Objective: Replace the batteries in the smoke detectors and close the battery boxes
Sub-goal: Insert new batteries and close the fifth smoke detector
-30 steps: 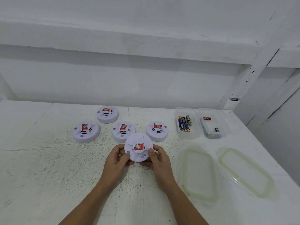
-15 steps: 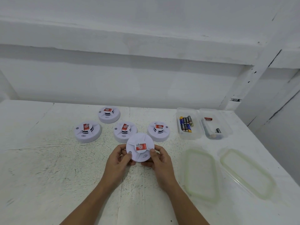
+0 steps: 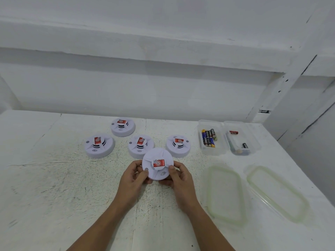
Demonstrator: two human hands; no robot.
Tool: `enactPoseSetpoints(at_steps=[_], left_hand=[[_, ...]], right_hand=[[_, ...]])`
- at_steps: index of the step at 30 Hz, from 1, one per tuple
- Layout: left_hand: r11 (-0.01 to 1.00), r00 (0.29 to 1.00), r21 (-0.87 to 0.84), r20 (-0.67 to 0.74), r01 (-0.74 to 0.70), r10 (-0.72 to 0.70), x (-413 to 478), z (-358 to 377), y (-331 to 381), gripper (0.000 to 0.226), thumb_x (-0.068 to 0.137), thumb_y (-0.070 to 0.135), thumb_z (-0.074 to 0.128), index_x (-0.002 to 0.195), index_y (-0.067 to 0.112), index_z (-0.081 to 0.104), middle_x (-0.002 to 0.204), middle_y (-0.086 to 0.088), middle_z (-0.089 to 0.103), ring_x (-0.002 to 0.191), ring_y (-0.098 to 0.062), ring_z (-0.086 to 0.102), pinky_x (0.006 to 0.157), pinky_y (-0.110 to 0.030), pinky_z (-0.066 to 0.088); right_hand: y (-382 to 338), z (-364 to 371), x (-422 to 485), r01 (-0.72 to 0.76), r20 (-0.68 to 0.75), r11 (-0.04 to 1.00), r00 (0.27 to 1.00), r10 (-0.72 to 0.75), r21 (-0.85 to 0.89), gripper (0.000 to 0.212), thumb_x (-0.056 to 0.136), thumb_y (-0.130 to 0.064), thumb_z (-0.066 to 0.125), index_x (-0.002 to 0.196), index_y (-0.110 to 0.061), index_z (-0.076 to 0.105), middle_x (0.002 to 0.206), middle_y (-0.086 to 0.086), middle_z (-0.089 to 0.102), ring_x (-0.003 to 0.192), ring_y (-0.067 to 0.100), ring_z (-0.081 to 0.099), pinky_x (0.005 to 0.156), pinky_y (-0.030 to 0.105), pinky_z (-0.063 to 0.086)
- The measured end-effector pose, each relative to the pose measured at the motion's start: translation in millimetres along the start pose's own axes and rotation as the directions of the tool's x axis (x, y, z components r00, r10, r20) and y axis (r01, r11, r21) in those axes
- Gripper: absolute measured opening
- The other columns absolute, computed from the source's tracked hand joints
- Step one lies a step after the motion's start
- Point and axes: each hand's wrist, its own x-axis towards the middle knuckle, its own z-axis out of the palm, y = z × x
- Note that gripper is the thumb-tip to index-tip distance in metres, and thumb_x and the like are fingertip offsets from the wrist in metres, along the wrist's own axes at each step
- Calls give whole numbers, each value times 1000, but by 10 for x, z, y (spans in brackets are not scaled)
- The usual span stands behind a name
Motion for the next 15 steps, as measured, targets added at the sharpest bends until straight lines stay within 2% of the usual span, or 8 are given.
enactPoseSetpoints(at_steps=[6, 15], left_hand=[[1000, 1000, 11, -1, -2, 2, 14, -8, -16, 23, 93, 0, 52, 107, 14, 63, 95, -25, 61, 79, -28, 66, 74, -36, 58], [1000, 1000, -2, 3, -4, 4, 16, -12, -30, 22, 93, -1, 52, 108, 11, 62, 94, -30, 57, 76, -28, 64, 75, -40, 56]], right_hand=[[-9, -1, -13, 6, 0, 1000, 1000, -6, -3, 20, 96, -23, 52, 112, -14, 61, 97, 4, 73, 86, 24, 71, 74, 36, 58], [-7, 4, -15, 11, -1, 1000, 1000, -11, -12, 22, 96, -23, 52, 113, -12, 61, 98, 6, 73, 86, 23, 71, 75, 36, 58]])
